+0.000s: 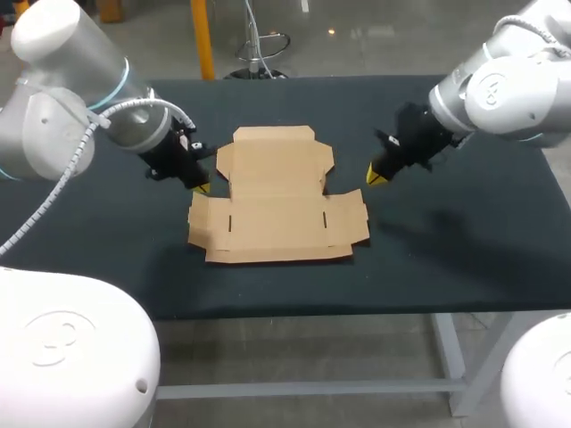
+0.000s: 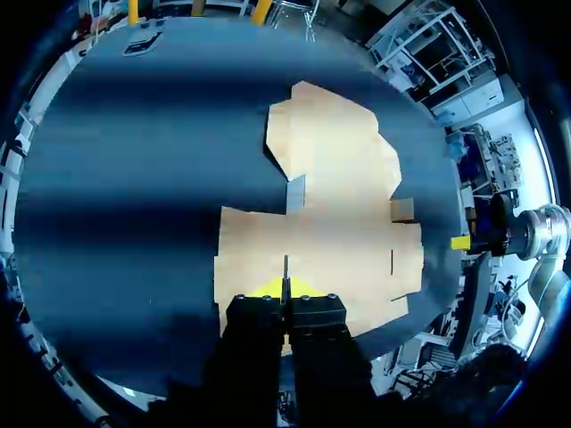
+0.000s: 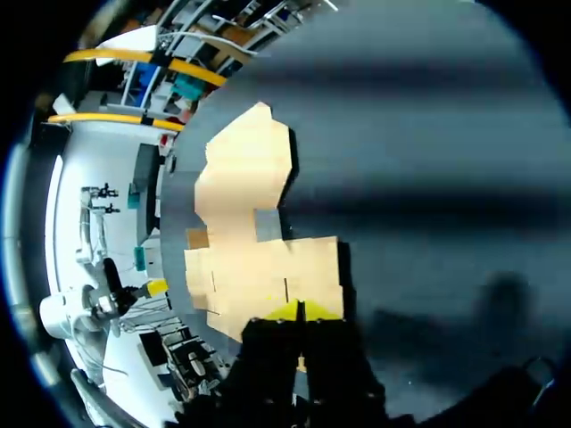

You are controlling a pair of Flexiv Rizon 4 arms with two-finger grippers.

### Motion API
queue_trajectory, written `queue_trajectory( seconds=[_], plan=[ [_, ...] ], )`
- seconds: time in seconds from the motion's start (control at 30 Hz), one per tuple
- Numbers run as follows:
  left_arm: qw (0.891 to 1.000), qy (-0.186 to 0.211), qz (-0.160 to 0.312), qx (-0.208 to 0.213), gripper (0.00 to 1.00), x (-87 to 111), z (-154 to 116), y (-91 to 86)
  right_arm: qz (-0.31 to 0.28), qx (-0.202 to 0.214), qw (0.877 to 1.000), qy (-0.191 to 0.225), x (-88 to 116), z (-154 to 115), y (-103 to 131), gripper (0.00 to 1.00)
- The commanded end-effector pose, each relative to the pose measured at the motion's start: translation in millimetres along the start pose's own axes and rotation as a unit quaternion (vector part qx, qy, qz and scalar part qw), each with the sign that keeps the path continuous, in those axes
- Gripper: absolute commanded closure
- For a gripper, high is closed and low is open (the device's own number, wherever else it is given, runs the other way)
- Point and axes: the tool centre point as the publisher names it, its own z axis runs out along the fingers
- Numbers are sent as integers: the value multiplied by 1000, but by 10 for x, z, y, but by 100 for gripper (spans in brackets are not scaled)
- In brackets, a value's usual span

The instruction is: Assemble the packaging by folding the flat box into shape, placing the metal phone stand inside, and closing the box properly

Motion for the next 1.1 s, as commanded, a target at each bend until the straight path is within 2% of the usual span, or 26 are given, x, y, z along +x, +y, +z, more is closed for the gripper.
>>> queue_trajectory(
  seconds=[0.03,0.33,0.63,1.1],
  plan=[
    [1000,6,-2,16,100,-61,-206,336,-2,-14,1000,5,-120,-155,-241,100],
    [1000,12,-8,13,100,-64,-291,822,2,-10,1000,9,-343,-266,-661,100],
    [999,28,-20,16,100,-165,-335,1233,-4,-10,1000,4,-360,-242,-1044,100],
    [998,57,-20,0,100,-341,-185,1494,-4,5,1000,21,-444,19,-1285,100]
  ],
)
